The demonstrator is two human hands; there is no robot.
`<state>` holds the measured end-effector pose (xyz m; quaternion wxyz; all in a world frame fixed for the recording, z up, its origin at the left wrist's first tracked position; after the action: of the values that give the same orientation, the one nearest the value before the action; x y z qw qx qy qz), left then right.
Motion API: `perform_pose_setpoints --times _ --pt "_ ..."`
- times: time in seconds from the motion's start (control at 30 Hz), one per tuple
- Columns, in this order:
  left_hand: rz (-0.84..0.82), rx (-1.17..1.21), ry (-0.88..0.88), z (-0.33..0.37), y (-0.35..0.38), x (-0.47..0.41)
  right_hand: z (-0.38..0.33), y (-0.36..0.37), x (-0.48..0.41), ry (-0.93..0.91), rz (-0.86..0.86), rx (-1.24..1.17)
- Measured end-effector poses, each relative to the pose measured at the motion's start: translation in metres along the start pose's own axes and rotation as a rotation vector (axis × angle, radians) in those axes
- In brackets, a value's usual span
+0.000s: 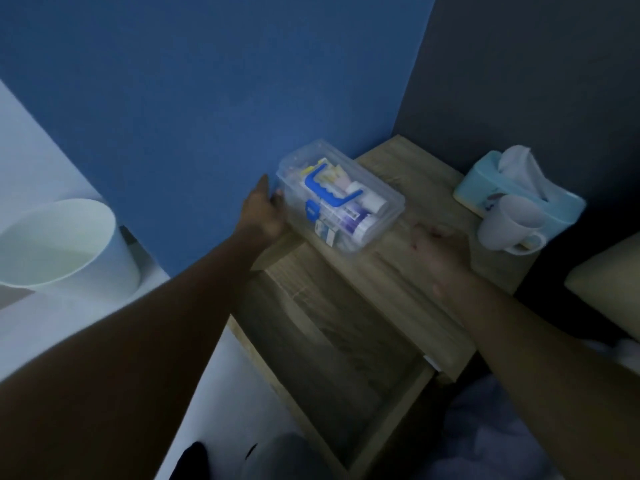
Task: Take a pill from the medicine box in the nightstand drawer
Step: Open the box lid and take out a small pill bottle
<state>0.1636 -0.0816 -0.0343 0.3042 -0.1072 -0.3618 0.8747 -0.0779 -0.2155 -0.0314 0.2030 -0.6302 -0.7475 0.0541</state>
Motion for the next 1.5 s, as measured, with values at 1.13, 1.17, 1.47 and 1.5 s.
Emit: perform_pose_setpoints --times 1.13,1.17,1.47,1.5 --pt "-0.35 -0.442 0.18 -0.092 0.006 0.165 0.084 -0.042 0.084 -0.472 -0.422 0.989" --pt "-0.386 -0.431 0.114 -0.088 0.005 0.159 0.076 -0.04 0.081 -0.461 -0.381 0.981" --pt "-0.267 -0.266 0.109 -0.016 0.007 0.076 -0.018 0.005 0.042 -0.775 -0.149 0.52" --pt "-0.234 -0.252 0.129 -0.009 0.009 0.063 -0.026 0.014 0.034 -0.732 -0.167 0.496"
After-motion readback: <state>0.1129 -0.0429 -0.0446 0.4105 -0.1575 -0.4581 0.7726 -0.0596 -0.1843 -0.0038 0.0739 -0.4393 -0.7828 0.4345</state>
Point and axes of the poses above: each hand's wrist, its own x-axis away from the middle knuckle, its own y-axis out of the palm, z = x × y, the point moved 1 cm from there along -x, towards the middle knuckle, and after that the axes turned 6 degrees about -x, right-handed, at the moved point
